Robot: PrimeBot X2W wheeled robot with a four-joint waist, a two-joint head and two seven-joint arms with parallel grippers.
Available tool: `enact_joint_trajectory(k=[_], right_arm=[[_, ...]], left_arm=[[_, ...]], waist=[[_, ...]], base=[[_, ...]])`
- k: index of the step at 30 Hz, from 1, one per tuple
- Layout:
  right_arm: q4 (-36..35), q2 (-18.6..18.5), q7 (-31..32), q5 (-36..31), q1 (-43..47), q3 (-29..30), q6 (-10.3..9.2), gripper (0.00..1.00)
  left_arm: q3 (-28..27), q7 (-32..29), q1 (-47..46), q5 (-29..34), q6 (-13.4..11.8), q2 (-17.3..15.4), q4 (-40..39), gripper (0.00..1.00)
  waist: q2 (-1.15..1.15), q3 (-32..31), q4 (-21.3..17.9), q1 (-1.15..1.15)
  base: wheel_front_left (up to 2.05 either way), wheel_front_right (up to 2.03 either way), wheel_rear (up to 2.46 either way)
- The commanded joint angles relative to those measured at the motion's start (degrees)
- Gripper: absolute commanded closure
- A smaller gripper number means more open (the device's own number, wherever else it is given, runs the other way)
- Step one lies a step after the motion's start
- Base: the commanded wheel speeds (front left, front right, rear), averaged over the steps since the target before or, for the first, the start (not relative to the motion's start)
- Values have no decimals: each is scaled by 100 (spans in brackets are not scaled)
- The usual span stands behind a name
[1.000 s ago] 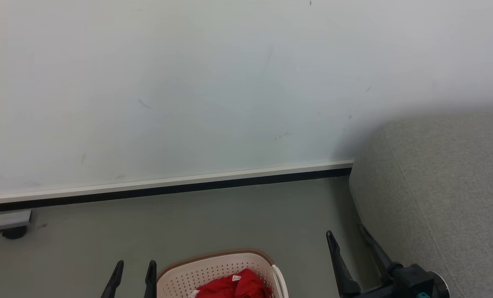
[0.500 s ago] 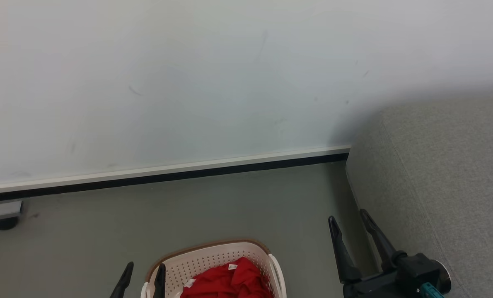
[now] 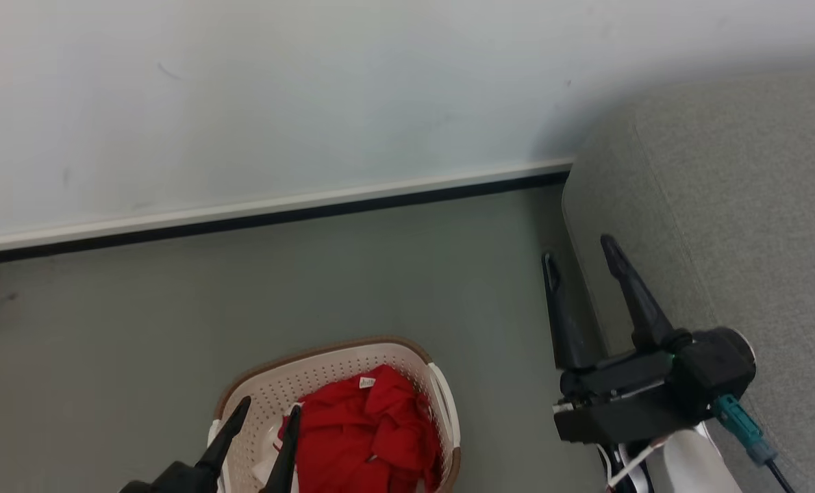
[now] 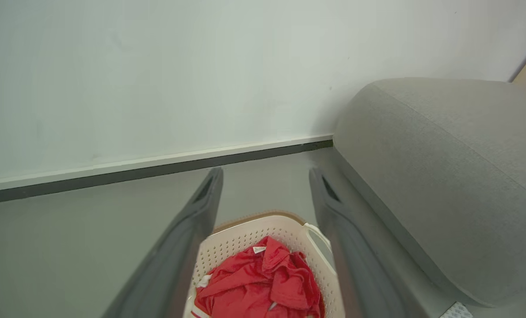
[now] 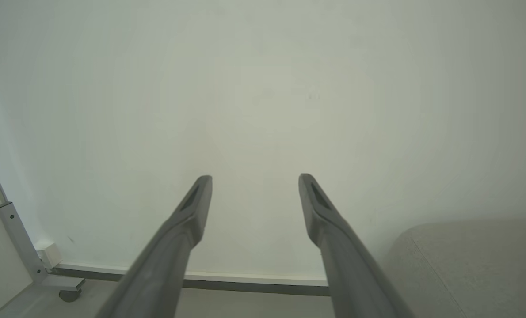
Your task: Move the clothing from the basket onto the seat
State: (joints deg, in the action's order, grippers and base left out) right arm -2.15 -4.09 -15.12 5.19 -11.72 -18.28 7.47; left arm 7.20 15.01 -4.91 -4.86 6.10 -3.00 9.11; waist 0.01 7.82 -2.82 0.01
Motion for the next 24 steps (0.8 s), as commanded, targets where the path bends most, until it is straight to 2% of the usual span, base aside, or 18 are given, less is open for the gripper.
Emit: enact_joint_trajectory(k=[1, 9, 16, 24], right_arm=[[-104, 41, -6, -56, -270, -55, 4, 0], [-527, 107, -5, -163, -1084, -325, 4, 0], [-995, 125, -6, -229, -1562, -447, 4, 0], [-1746, 129, -5, 16, -1899, -549, 4, 0]], left_arm=[[34, 21, -245, 113, 43, -101, 169, 0], [346, 20, -1141, 405, 116, -426, 965, 0], [524, 21, -1829, 370, 125, -726, 1626, 0], [838, 21, -2550, 479, 133, -1052, 2639, 0]], waist=[[-1, 663, -288, -1], [-1, 1722, -632, -1], [-1, 2380, -863, -1], [-1, 3082, -1084, -1]], base=[[0, 0, 0], [0, 0, 0], [0, 0, 0], [0, 0, 0]])
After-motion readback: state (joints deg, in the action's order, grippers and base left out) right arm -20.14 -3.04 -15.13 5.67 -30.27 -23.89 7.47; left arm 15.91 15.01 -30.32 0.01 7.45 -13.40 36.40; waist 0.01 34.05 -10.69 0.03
